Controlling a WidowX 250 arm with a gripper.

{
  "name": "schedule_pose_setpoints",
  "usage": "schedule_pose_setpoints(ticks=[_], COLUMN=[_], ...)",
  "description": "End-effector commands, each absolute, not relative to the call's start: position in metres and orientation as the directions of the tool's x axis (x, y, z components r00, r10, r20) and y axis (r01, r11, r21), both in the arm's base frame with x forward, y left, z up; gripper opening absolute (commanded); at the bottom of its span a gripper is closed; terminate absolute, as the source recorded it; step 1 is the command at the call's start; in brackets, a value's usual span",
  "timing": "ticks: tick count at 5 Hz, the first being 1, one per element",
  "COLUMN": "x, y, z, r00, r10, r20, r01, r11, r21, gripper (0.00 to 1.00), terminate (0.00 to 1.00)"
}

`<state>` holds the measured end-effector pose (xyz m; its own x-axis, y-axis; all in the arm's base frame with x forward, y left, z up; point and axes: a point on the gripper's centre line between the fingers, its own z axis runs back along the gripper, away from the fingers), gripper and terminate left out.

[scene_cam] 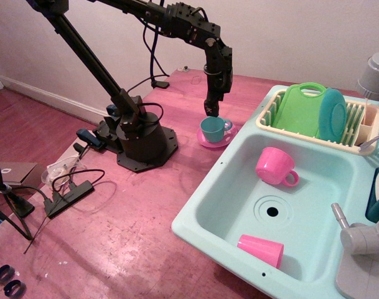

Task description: Put cup from anywhere into sink

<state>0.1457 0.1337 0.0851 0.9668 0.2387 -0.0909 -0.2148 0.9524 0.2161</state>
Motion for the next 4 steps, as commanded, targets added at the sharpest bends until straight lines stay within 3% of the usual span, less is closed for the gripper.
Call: schedule_pose_setpoints(ticks=[1,3,4], x=[0.146,0.133,0.132], y=[0.134,0.120,0.122], z=[0.085,0.040,0.032], r00=[0.967,0.970,0.975], r10=[0.239,0.200,0.173], r20=[-0.091,-0.137,-0.139], r01=[-0.215,-0.173,-0.144], r11=[0.952,0.966,0.969], r21=[0.216,0.190,0.199], gripper=[1.00,1.00,1.00], terminate=[0.00,0.00,0.00])
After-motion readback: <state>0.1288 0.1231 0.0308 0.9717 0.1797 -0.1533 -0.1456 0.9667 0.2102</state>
